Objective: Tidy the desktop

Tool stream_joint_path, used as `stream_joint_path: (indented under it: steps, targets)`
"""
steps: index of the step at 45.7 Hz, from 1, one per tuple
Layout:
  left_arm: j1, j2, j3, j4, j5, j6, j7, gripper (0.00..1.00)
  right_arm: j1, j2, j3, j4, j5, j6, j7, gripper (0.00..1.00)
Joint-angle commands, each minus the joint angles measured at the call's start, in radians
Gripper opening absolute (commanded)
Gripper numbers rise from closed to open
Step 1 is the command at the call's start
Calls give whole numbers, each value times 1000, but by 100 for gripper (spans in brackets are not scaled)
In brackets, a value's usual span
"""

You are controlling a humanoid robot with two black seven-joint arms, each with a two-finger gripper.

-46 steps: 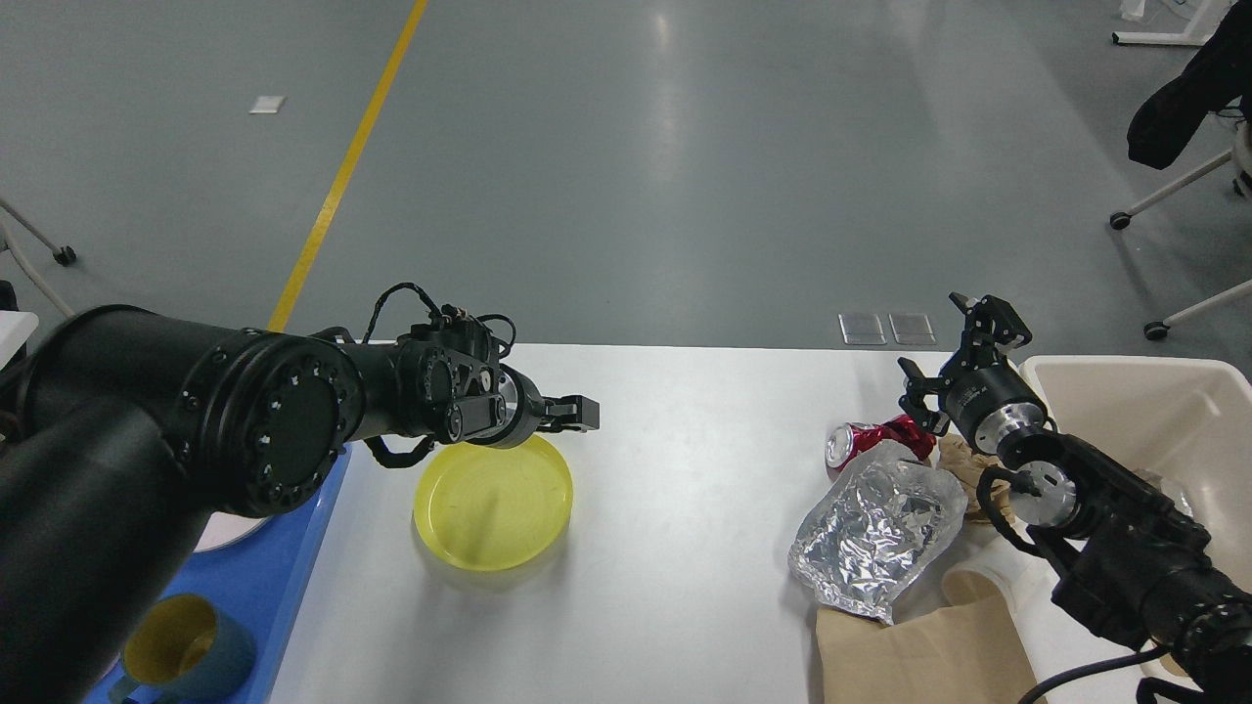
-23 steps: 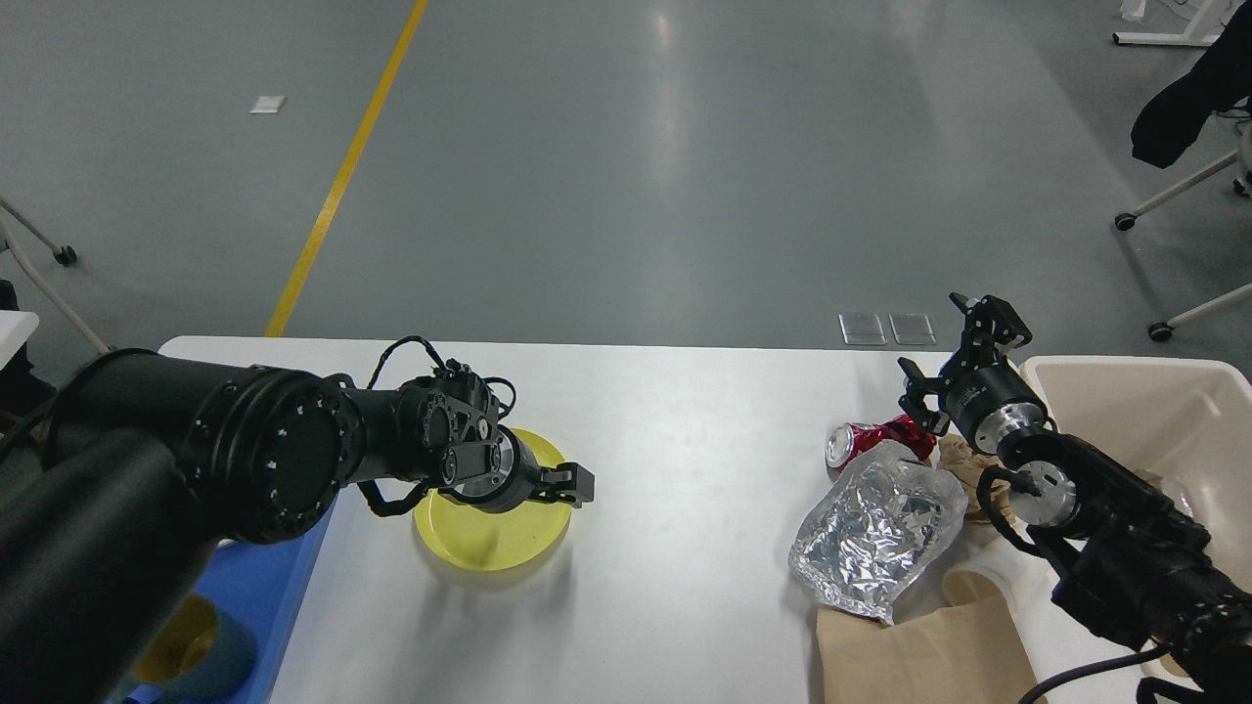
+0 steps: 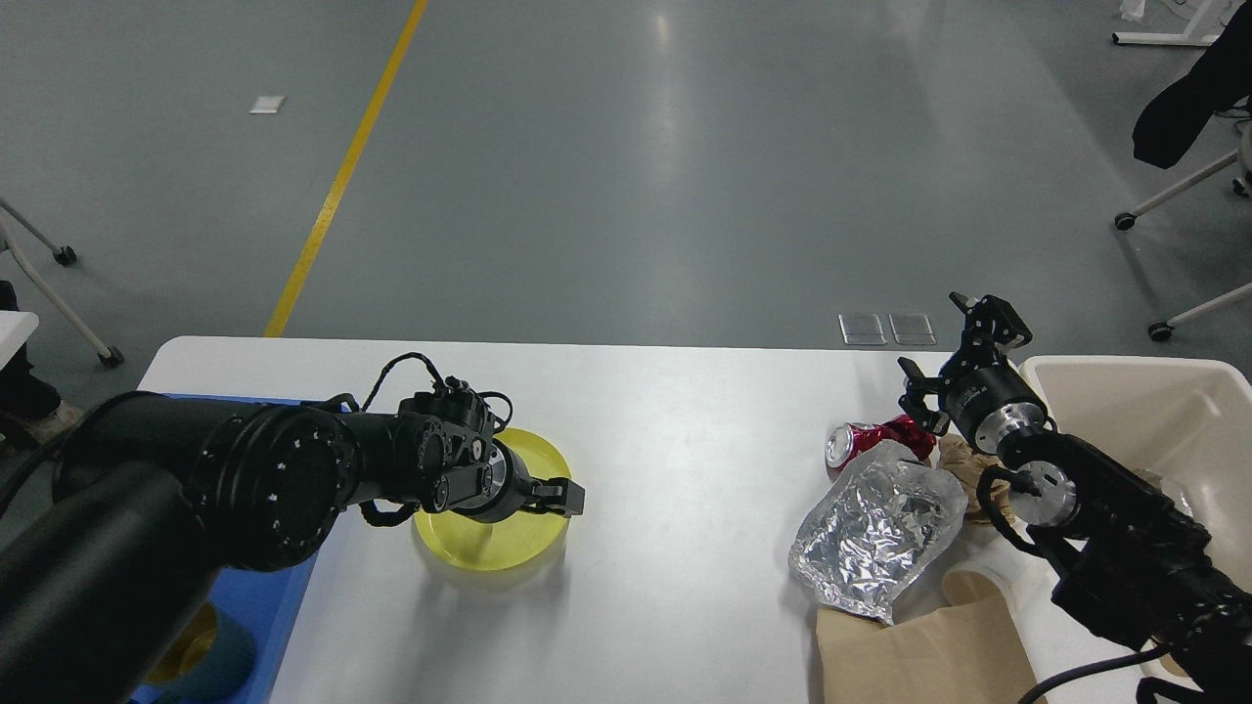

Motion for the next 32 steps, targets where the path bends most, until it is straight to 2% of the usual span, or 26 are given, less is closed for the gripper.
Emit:
stream_joint_path:
  steps: [1, 32]
  targets:
    - [0, 1, -17, 3, 1, -1, -6, 96, 0, 0, -1, 0, 0, 0, 0, 100]
    - [45, 2, -78, 48, -1, 10, -10, 96, 0, 0, -1, 0, 0, 0, 0, 100]
